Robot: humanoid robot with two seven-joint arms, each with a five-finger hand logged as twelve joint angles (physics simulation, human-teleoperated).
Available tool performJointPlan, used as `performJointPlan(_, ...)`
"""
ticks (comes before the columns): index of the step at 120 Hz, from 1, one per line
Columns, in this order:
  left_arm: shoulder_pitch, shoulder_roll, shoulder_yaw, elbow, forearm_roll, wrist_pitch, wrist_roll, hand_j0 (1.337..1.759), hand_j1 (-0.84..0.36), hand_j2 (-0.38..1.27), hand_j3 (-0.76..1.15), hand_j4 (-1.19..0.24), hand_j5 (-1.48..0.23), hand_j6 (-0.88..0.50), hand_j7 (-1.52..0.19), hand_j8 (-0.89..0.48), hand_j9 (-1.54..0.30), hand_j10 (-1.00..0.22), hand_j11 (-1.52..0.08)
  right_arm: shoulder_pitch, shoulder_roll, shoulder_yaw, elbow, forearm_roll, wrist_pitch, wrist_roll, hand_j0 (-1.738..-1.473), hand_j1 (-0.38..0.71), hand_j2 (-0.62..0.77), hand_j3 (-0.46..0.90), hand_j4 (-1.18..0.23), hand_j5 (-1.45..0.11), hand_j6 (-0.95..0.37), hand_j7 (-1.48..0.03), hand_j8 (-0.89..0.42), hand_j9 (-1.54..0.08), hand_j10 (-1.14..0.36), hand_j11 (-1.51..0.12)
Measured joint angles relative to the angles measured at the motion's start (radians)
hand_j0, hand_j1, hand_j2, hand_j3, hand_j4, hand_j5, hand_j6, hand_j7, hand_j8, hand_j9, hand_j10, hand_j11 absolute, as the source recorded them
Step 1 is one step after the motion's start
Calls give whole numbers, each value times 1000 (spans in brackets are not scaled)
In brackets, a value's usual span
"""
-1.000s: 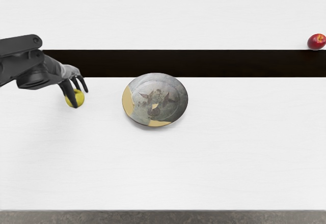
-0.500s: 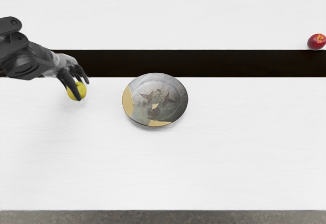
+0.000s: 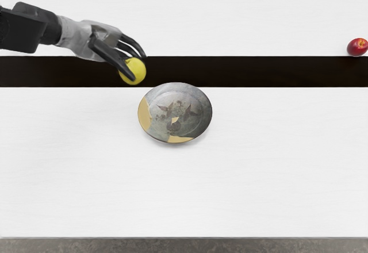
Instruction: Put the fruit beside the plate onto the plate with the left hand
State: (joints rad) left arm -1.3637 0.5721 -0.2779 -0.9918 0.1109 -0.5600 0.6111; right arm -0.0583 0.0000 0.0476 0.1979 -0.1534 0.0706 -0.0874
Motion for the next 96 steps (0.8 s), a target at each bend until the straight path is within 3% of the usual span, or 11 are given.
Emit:
performJointPlan(12,0,-68,0,0,-12,-35,0,1656,-300,391,0,-666,-894,-518,-869,-482,-882,-639,-877,0,0,0,0,0,0,0,-1658,-327,-4,0,-18,-24,-18,-24,-18,-24,-18,-24)
performJointPlan(19,2,-94,7,-1,-14,-45,0,1657,-339,473,0,-659,-906,-499,-874,-452,-883,-621,-876,0,0,0,0,0,0,0,-1658,-327,-4,0,-19,-24,-19,-24,-19,-24,-19,-24)
performJointPlan(27,12,-102,13,0,-13,-50,0,1657,-334,453,0,-655,-902,-497,-867,-455,-879,-617,-872,0,0,0,0,0,0,0,-1658,-327,-4,0,-19,-24,-19,-24,-19,-24,-19,-24)
performJointPlan(46,18,-143,21,1,-9,-51,0,1658,-64,229,0,-386,-523,-313,-507,-293,-513,-350,-510,0,0,0,0,0,0,0,-1658,-327,-4,0,-19,-24,-19,-24,-18,-24,-18,-24)
performJointPlan(71,25,-129,5,1,-14,-51,0,1658,159,89,0,-174,-234,-148,-228,-140,-230,-161,-229,0,0,0,0,0,0,0,-1658,-327,-4,0,-19,-24,-19,-24,-19,-24,-19,-24)
performJointPlan(96,164,-3,-182,2,-159,-51,0,1658,277,33,0,-65,-88,-56,-85,-53,-86,-60,-86,0,0,0,0,0,0,0,-1658,-327,-4,0,-19,-24,-19,-24,-19,-24,-19,-24)
